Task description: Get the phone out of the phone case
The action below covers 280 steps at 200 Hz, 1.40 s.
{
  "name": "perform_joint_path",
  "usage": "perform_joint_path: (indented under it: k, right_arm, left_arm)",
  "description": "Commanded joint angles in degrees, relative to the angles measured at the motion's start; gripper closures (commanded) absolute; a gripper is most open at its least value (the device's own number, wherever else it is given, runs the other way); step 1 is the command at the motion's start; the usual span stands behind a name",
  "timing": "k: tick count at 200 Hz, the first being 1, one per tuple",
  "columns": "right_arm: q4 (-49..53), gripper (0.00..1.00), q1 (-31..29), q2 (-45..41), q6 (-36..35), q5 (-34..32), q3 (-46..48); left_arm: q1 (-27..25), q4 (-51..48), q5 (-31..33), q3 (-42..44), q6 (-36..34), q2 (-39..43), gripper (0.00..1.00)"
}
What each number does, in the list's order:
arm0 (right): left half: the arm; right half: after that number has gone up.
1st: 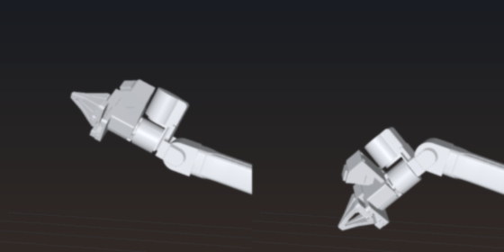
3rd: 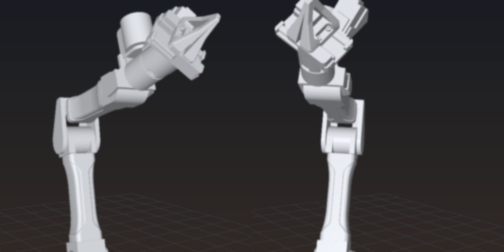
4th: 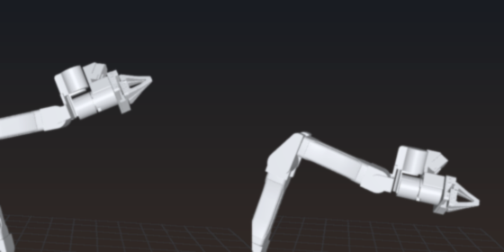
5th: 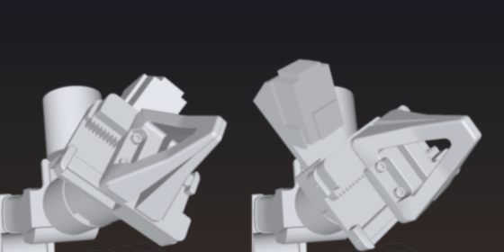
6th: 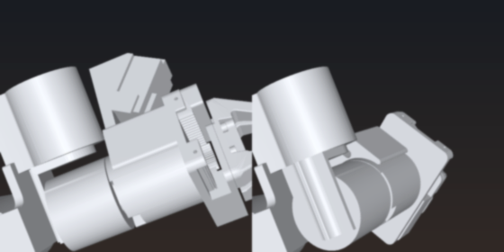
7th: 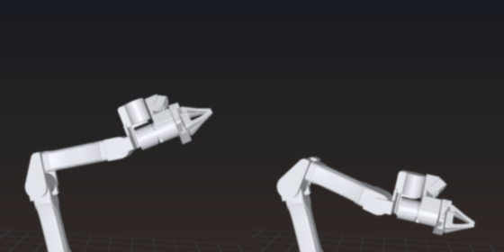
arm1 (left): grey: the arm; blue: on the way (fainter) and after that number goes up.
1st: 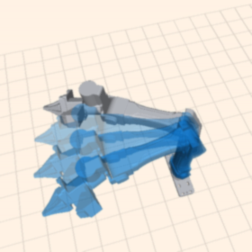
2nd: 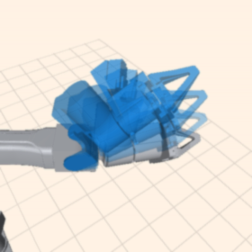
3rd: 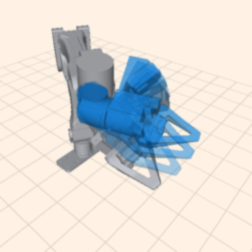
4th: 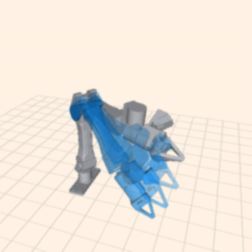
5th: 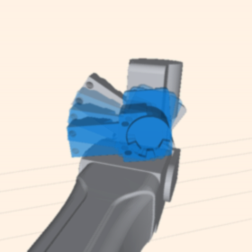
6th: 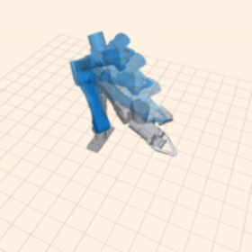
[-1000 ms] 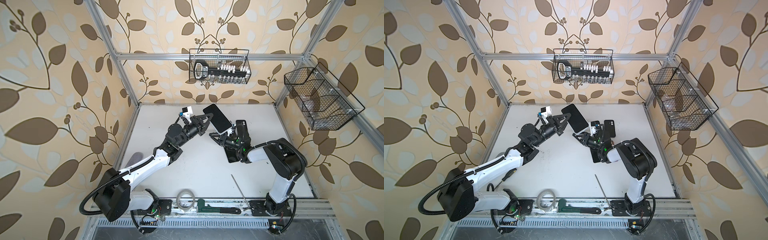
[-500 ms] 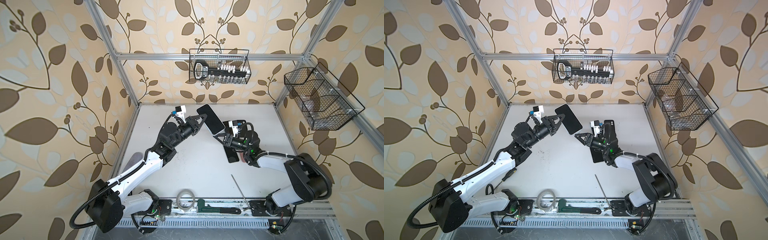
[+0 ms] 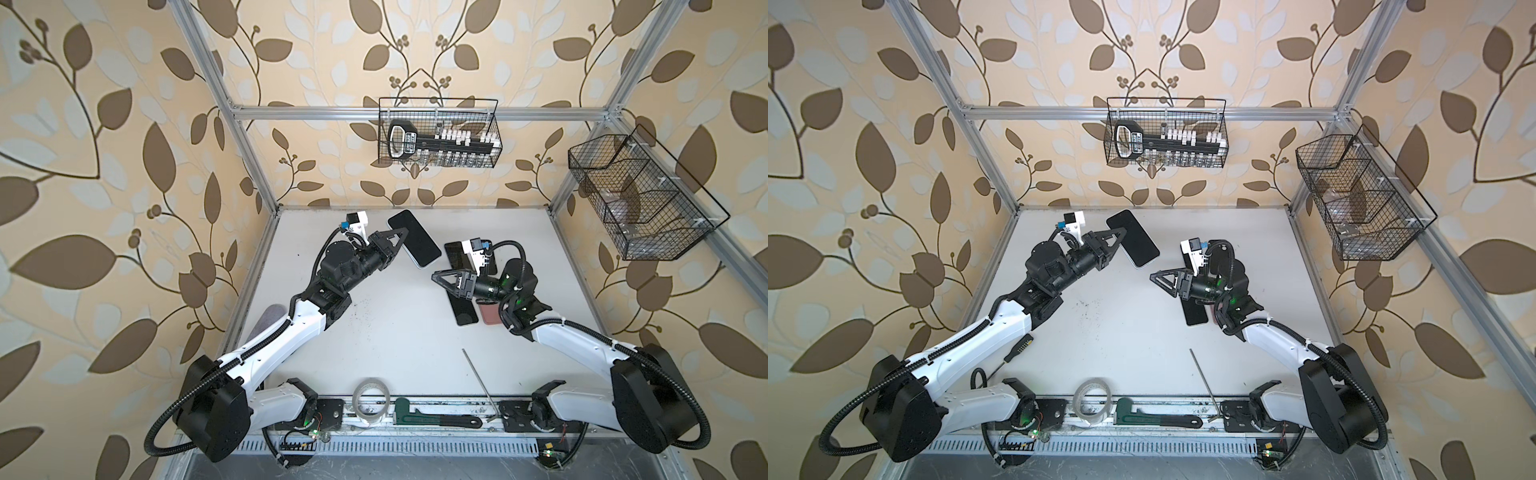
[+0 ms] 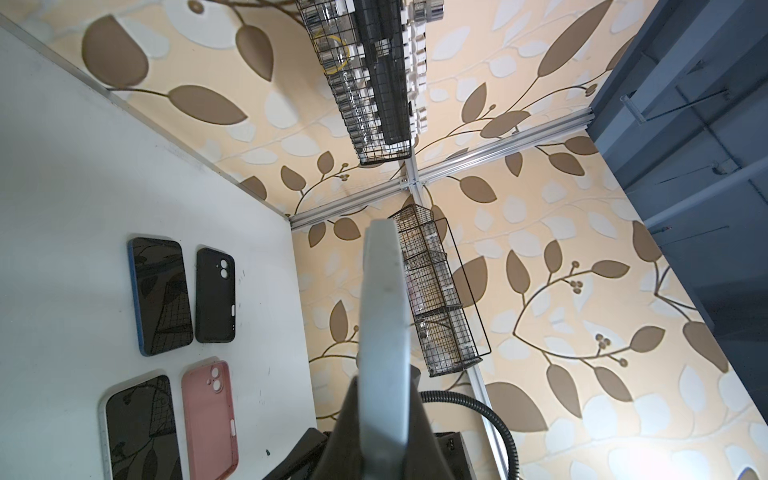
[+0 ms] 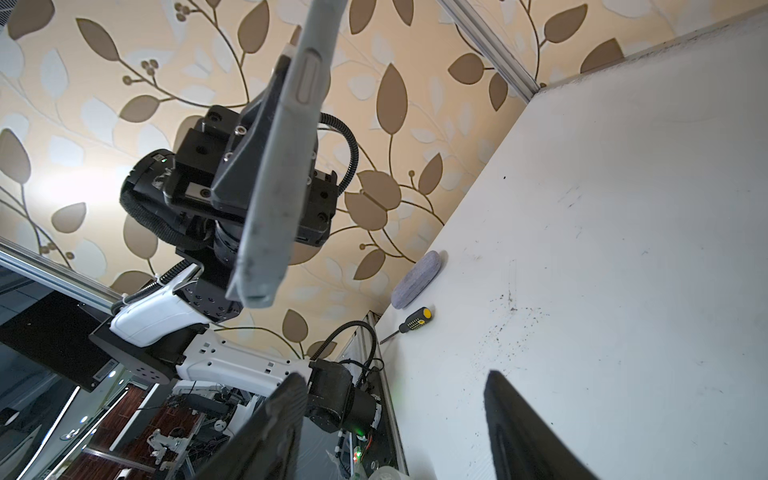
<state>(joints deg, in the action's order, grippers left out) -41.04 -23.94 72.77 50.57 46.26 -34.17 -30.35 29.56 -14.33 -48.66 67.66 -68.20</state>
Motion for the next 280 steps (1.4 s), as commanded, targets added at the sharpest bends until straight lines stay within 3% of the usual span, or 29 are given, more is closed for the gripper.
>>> perform_joint_path:
  k: [1,89,178,280]
  right_arm:
    - [-2.3,0.32,-1.2,-0.7,1.1,1.7,-3.2]
    - [-5.5,0.33,-2.7,2.5,2.6,1.2,-6.5]
    - [-4.2,0.33,-1.7,3.0,1.6,-0.4,-5.4]
    - [-10.0,0.34,-0.3,5.3,5.3,-0.5,-5.7]
  left_arm:
    - [0.1,5.7,0.2,-2.8,0.2,0.2,1.00]
    - [0.0,11.0,-0.9,-1.8,4.2,-2.0,1.00]
    - [-0.1,11.4,-1.3,-2.1,5.4,-2.0,1.00]
    - [-0.1,12.6,-2.7,-1.7,6.5,-2.5,1.00]
